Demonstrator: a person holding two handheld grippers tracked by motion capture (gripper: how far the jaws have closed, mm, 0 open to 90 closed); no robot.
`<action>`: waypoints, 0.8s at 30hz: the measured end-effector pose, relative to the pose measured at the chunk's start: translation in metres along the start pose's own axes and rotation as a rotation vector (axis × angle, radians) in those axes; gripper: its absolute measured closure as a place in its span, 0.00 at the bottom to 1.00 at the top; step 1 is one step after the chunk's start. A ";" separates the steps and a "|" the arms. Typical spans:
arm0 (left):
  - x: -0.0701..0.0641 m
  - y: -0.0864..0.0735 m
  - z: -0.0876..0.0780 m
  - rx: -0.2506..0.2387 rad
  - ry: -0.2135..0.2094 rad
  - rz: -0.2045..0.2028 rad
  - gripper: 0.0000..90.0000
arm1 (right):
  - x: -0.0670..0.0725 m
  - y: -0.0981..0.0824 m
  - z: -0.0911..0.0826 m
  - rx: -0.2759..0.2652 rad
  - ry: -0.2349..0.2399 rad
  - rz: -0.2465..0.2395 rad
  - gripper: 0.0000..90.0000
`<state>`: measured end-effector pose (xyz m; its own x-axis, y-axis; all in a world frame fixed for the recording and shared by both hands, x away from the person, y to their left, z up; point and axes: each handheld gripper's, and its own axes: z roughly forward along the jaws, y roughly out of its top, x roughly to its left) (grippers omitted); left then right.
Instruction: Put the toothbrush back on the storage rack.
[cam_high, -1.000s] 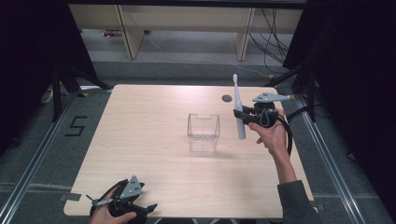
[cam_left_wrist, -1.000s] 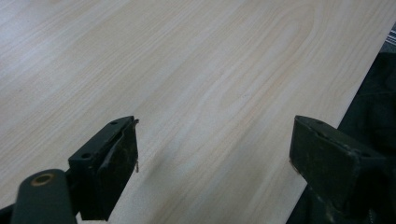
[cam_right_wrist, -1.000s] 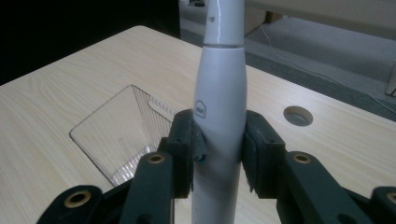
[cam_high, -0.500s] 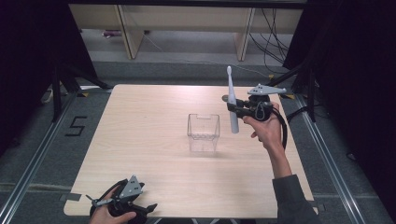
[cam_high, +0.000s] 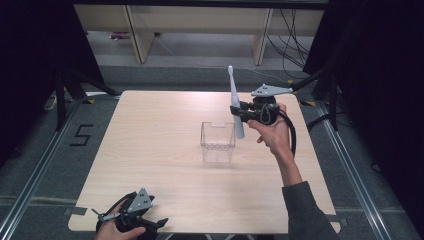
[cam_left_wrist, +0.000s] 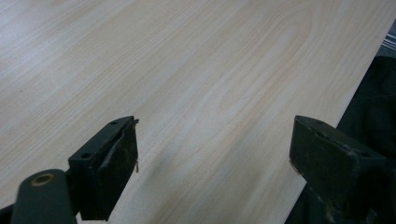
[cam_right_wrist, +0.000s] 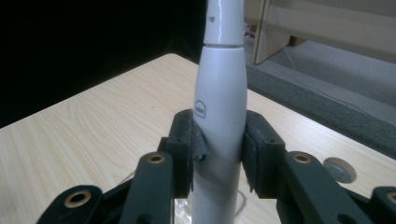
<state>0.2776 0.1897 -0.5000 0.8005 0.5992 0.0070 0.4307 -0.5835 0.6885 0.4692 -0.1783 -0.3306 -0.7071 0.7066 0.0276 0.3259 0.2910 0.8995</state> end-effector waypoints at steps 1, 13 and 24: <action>0.000 0.000 0.000 0.004 0.002 0.005 0.16 | 0.002 0.001 0.004 -0.006 0.000 -0.014 0.74; -0.001 -0.001 0.000 -0.008 0.006 -0.017 0.16 | 0.018 0.001 0.036 0.044 0.045 -0.013 0.74; -0.001 0.000 0.000 -0.006 0.005 -0.002 0.16 | 0.018 -0.013 0.057 0.110 0.048 -0.035 0.74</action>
<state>0.2768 0.1898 -0.5001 0.7978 0.6028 0.0093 0.4295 -0.5792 0.6928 0.4880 -0.1327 -0.3667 -0.7477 0.6637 0.0200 0.3651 0.3859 0.8472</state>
